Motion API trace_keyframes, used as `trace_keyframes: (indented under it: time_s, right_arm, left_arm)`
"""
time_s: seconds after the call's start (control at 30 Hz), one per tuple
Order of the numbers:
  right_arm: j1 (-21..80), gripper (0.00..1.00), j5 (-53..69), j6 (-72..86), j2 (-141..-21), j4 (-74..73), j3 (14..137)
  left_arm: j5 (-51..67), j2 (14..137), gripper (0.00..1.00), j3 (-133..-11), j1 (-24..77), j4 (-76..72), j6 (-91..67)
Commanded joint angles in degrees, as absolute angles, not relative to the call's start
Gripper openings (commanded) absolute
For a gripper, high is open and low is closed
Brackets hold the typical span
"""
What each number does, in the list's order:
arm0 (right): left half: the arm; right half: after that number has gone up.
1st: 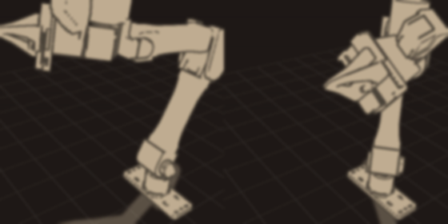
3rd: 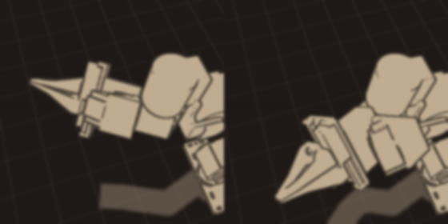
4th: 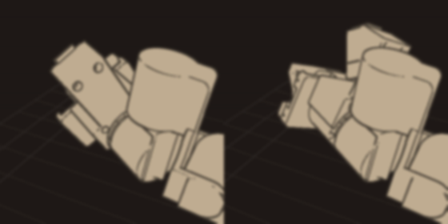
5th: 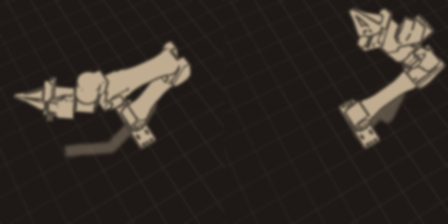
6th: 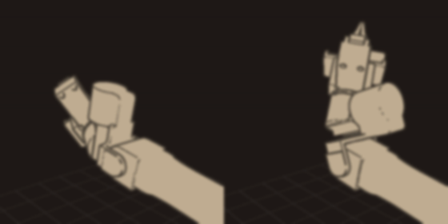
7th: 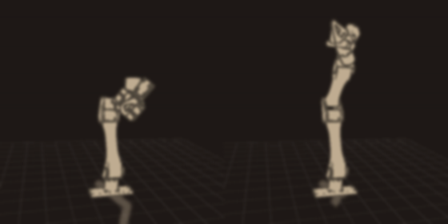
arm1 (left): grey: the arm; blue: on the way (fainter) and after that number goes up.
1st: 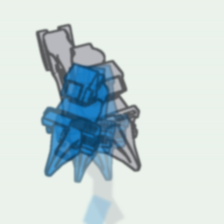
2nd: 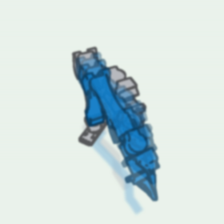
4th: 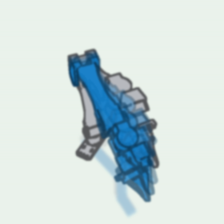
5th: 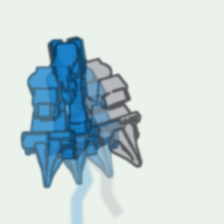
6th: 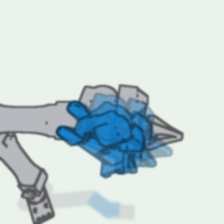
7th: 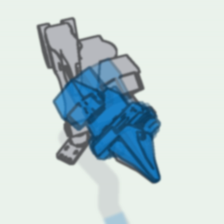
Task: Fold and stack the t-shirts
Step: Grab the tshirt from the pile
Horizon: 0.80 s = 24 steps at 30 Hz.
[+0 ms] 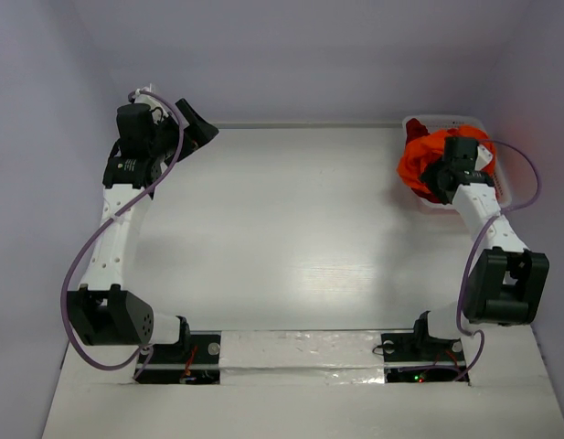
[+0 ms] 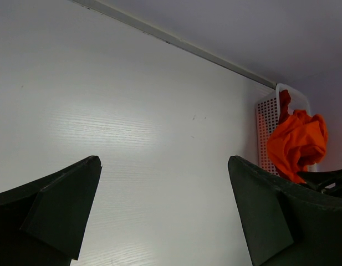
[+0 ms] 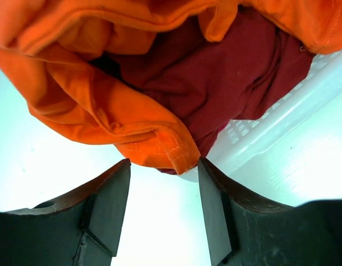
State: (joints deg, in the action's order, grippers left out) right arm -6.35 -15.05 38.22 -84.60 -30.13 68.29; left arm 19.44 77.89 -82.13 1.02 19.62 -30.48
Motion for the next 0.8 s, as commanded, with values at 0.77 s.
trace_keyframes:
  time_s: [0.77]
  right_arm:
    - [-6.68, 0.51, -22.5, 38.58, -87.89, -29.0, 71.9]
  left_arm:
    - [19.34, 77.08, 0.99, -83.67, 0.97, 19.42, -29.35]
